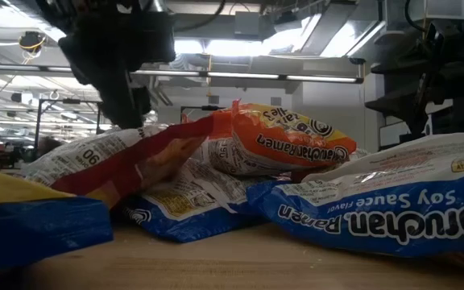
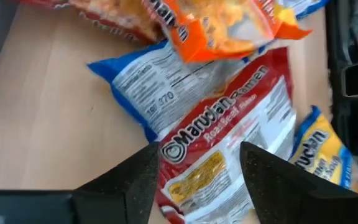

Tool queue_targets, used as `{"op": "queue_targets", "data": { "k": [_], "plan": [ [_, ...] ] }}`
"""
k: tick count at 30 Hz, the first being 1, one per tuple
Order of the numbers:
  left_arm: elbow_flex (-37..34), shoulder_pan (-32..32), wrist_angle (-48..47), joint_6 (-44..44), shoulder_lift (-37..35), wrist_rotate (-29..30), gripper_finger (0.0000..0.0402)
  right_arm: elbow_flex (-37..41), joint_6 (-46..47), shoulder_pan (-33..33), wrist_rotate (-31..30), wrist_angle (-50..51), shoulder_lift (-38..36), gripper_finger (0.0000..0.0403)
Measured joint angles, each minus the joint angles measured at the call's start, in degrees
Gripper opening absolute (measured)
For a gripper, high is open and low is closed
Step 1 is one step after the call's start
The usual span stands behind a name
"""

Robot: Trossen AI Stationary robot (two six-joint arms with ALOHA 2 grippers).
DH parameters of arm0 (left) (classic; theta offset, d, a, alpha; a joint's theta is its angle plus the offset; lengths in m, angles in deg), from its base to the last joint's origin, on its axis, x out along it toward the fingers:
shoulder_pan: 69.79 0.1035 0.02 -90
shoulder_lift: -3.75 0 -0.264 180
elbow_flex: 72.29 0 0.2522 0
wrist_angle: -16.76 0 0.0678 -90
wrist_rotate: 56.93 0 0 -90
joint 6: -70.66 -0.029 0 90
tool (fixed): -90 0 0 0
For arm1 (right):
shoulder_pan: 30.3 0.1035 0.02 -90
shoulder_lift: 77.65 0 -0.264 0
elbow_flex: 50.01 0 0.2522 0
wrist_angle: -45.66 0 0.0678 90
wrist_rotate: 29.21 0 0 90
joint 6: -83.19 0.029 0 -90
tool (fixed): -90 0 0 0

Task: Sort Maruchan noodles
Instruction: Put the red noodle pack into the right transparent bin

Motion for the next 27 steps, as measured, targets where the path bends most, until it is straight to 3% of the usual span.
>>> {"op": "queue_targets", "data": {
  "k": [14,27],
  "plan": [
    [0.0,4.8,-0.6,-6.8,1.2,-8.6,0.0221,0.0,-0.2,0.0,-0.1,0.0,0.0,0.0324],
    [0.0,5.6,-3.2,-12.1,1.8,-9.0,0.0221,0.0,-0.2,0.0,-0.1,0.0,0.0,0.0324]
  ]
}}
